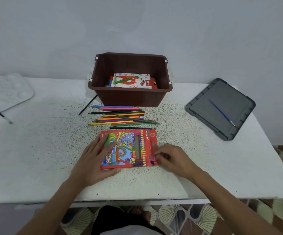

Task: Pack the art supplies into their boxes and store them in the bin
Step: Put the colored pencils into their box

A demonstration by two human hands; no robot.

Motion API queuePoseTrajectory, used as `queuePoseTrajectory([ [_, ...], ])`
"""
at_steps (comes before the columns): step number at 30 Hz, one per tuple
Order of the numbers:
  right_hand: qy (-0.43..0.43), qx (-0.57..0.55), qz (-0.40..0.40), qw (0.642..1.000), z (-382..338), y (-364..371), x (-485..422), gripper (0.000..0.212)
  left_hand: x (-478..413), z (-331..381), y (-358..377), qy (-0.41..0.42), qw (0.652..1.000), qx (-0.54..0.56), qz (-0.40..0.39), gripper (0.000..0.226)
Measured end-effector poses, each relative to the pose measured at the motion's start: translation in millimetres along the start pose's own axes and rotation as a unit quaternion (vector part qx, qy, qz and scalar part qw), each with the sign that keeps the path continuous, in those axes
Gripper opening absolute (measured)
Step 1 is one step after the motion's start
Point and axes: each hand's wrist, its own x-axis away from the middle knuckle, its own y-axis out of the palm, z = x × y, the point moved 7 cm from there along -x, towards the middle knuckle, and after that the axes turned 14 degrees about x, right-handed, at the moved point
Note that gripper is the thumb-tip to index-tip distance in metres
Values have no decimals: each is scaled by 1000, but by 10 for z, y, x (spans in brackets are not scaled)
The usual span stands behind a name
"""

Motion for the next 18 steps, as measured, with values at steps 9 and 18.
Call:
queuePoseTrajectory([
  [9, 73, 146, 106, 981, 32, -357, -584, 20, 1, 2, 7, -4, 1000, -4, -1, 96],
  [18, 95, 241, 82, 962, 62, -408, -953, 25, -2, -44, 25, -22, 1000, 8, -11, 97],
])
